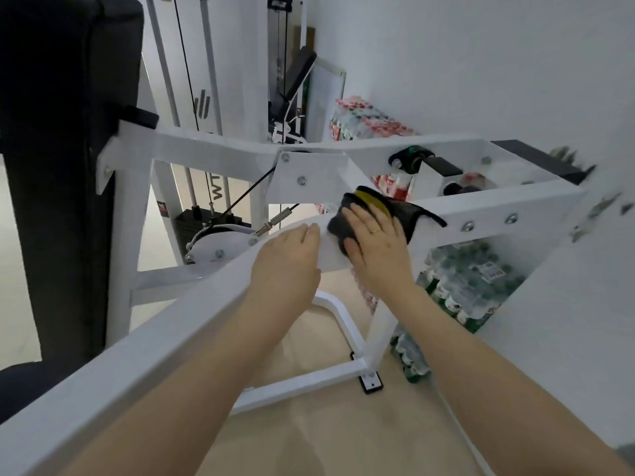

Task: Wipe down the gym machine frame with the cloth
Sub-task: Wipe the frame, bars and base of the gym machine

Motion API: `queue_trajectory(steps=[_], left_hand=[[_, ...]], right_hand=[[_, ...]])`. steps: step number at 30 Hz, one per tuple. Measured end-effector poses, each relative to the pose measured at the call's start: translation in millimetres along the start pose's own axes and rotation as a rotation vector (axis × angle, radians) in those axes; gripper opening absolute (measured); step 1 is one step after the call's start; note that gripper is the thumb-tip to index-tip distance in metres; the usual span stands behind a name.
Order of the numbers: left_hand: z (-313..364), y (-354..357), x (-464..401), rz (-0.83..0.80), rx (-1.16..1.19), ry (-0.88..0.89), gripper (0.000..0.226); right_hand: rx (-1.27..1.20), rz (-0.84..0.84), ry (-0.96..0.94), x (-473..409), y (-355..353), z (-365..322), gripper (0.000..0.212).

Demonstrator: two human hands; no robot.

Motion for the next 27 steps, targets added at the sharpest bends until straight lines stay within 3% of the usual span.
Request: queue_trajectory(steps=[2, 4, 10, 13, 18, 21, 24, 27], left_hand=[[9.2, 15.7, -13.7, -0.078, 0.029, -0.001, 0.059], [14.7, 27.1, -27.5, -0.078, 0.017, 0.01, 0.064], [38.3, 46.1, -39.0, -0.011, 0.015, 0.122, 0.069], [51.0, 53.2, -49.5, 0.087, -0.033, 0.14, 0.071], [82.1, 52.8, -74.2, 0.121, -0.108, 0.078, 0.071], [95.9, 58.9, -82.1, 0.107, -0.138, 0.005, 0.062], [103.0, 62.6, -90.2, 0.098, -0.111, -0.061, 0.055], [126.6, 64.8, -106.1, 0.111, -0.099, -0.016, 0.057]], right_hand=[[-0.003, -0.053, -0.166, 1.2, 4.6, -15.4, 0.049], [0.008, -0.096, -0.192, -10.1, 0.7, 6.8, 0.051], [0.063, 0.012, 0.223, -22.4, -29.8, 149.6, 0.062], [0.056, 0.077, 0.288, -24.0, -36.3, 159.1, 0.061], [-0.01, 0.06, -0.127, -11.1, -19.3, 95.9, 0.046], [-0.08, 0.047, -0.25, -20.3, -26.1, 124.8, 0.042], [-0.106, 0.123, -0.015, -28.3, -43.6, 215.2, 0.044], [-0.092, 0.166, 0.298, -29.6, -65.9, 315.1, 0.053]])
Point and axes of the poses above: each hand's wrist, its own x-axis away from the middle knuckle, its own y-axis out of the palm, z = x × y, the point moved 9 cm from there along -x, towards the middle knuckle, and after that the axes turned 3 degrees about y, right-handed, at the moved point
